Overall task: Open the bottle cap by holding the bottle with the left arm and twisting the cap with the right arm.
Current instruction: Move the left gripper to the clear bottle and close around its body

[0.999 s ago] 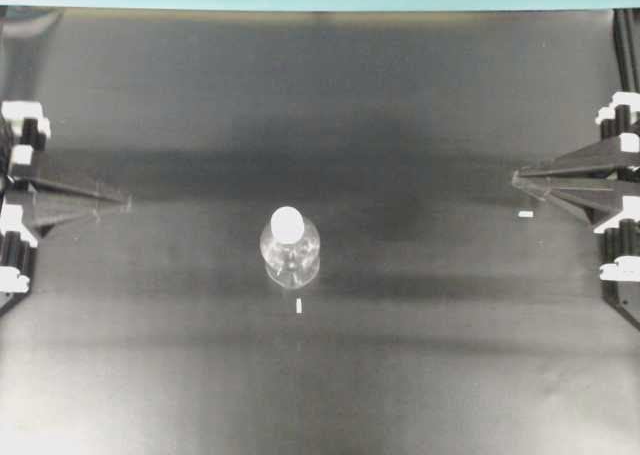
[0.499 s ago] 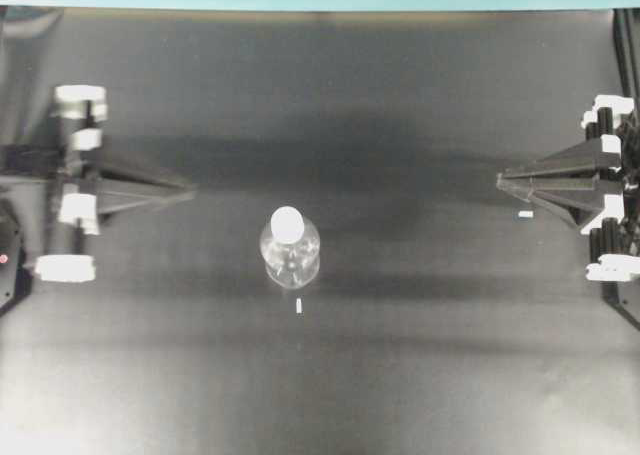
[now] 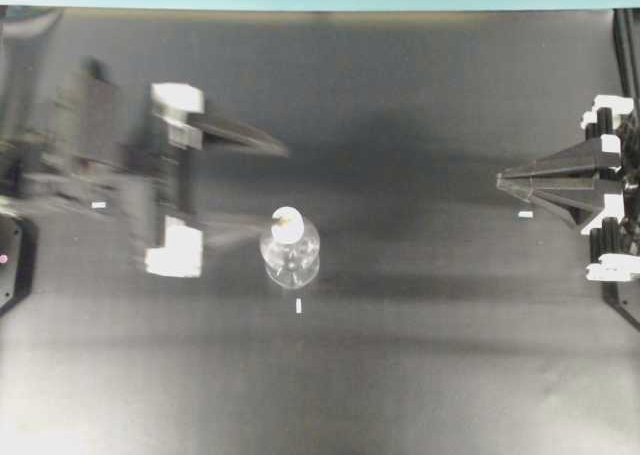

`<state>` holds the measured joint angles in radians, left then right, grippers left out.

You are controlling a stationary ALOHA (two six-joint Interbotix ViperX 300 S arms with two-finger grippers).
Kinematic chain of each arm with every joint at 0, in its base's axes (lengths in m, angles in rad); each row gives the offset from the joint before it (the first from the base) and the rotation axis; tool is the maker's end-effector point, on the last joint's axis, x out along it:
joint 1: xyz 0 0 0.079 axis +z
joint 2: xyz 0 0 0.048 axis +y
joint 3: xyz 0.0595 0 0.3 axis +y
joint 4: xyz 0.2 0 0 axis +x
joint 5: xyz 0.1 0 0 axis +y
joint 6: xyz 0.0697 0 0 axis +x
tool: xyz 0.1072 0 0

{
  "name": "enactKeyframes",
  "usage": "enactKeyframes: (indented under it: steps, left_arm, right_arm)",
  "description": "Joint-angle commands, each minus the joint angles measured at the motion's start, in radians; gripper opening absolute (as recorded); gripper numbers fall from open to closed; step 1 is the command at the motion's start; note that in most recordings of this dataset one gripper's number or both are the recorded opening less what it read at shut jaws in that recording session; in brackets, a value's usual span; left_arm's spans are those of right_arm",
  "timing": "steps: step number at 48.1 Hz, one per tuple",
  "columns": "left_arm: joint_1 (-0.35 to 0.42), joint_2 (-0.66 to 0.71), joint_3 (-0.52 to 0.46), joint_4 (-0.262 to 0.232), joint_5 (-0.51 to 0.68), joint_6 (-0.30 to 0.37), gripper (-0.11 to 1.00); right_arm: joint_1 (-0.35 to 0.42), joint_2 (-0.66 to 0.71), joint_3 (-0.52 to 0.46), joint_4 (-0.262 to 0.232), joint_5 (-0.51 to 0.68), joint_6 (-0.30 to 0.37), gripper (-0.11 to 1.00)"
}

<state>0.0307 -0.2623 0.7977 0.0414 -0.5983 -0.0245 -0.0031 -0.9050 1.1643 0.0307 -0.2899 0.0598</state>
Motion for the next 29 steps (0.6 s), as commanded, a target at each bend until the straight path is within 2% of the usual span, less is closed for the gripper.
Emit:
enactKeyframes:
  steps: [1, 17, 29]
  left_arm:
    - [-0.015, 0.057, -0.015, 0.003, -0.069, -0.012, 0.97]
    - [-0.015, 0.192, 0.015, 0.003, -0.167, -0.021, 0.97]
    - [-0.021, 0.265, 0.072, 0.003, -0.204, -0.037, 0.97]
  right_arm:
    - [0.000, -0.002, -0.023, 0.003, -0.003, 0.029, 0.00]
    - [0.000, -0.017, -0.025, 0.003, 0.034, 0.124, 0.00]
    - [0.000, -0.017, -0.025, 0.003, 0.051, 0.152, 0.00]
